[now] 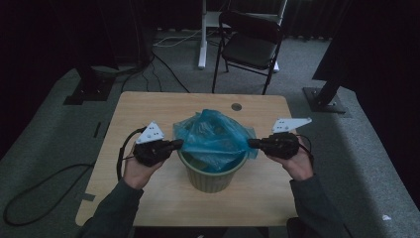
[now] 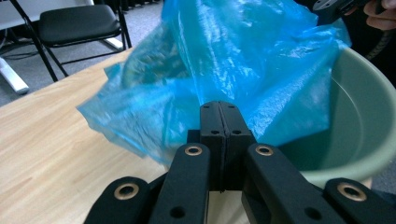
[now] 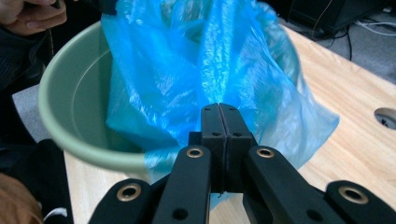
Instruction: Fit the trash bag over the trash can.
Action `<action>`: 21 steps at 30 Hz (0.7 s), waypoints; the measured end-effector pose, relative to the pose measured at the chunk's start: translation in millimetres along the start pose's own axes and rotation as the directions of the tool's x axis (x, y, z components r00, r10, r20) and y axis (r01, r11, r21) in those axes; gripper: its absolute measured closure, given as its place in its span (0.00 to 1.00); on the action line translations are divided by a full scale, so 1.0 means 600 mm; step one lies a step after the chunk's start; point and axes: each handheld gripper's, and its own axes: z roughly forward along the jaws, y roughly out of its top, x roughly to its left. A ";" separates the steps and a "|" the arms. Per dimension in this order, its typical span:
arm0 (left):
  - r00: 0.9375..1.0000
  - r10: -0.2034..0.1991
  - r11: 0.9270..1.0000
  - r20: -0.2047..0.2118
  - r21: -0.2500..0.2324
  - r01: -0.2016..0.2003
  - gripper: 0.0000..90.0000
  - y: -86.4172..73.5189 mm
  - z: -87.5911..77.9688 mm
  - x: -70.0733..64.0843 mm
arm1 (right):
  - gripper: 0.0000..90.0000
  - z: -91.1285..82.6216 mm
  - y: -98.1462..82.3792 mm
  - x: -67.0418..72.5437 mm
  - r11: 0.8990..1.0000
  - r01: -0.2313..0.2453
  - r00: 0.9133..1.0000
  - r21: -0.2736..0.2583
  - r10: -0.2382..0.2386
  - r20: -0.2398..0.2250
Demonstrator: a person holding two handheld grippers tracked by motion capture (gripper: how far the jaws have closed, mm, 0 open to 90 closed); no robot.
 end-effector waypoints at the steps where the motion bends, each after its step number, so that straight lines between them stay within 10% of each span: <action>1: 1.000 -0.001 1.000 0.000 -0.001 0.001 0.99 -0.004 -0.002 -0.003 | 1.00 0.000 -0.002 0.001 1.000 0.001 1.000 0.001 -0.001 0.000; 21: 0.998 -0.026 1.000 0.058 0.012 0.025 0.99 -0.048 -0.026 -0.039 | 1.00 -0.007 -0.037 0.019 0.999 -0.007 0.998 0.037 0.009 -0.057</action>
